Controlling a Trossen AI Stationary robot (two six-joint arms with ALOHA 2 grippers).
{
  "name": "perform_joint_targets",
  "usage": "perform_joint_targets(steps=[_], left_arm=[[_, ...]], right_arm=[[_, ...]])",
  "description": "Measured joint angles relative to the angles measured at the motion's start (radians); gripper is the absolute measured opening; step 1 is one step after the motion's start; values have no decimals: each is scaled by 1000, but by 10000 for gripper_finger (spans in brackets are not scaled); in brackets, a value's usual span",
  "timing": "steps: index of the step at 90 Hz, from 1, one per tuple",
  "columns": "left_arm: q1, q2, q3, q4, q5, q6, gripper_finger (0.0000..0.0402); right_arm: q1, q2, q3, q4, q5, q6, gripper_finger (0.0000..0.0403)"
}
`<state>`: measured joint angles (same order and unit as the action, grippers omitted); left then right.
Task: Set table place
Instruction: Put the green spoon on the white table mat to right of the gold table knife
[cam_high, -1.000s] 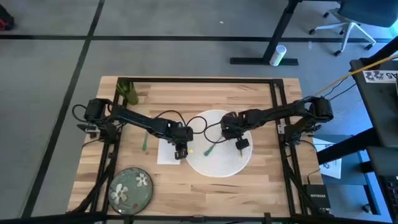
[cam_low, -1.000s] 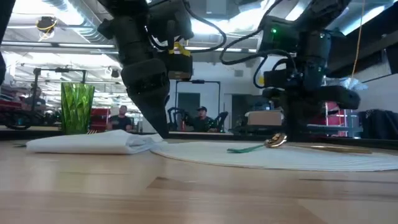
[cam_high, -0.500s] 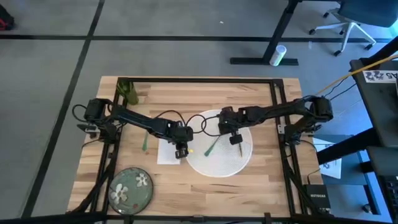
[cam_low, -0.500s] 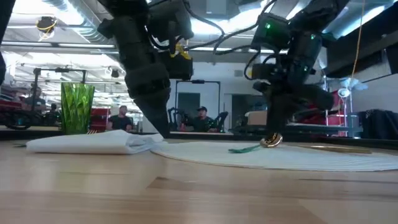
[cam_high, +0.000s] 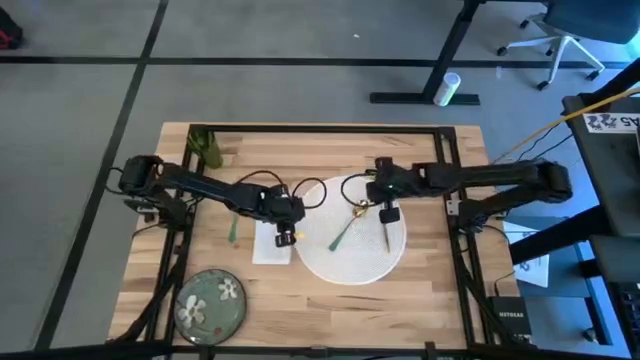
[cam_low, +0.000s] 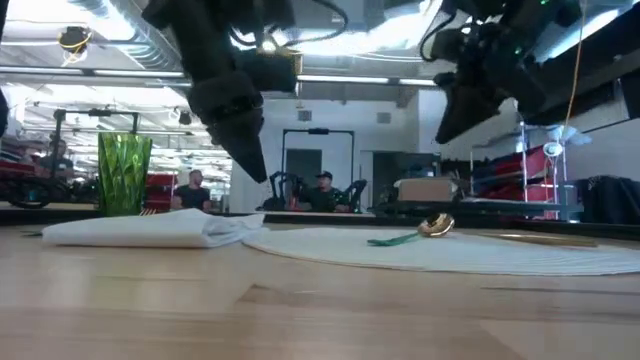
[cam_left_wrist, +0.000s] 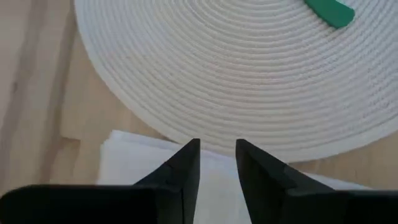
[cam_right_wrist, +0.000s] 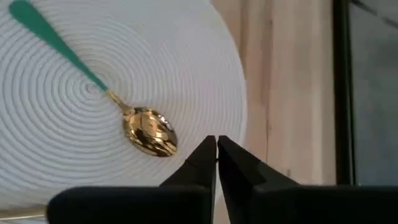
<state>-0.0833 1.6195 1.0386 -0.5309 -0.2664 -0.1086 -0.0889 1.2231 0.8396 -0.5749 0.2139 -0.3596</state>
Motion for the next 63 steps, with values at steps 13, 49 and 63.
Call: perform_joint_targets(steps=[13, 49, 63], left_arm=[[-9, -12, 0, -5, -35, 50, 88], [4, -84, -200, 287, 64, 85, 88], [6, -100, -227, 343, 84, 59, 88]], right_arm=[[53, -10, -1, -56, 63, 36, 3], [191, -23, -188, 128, 119, 290, 0], [150, -1, -204, 180, 133, 334, 0]])
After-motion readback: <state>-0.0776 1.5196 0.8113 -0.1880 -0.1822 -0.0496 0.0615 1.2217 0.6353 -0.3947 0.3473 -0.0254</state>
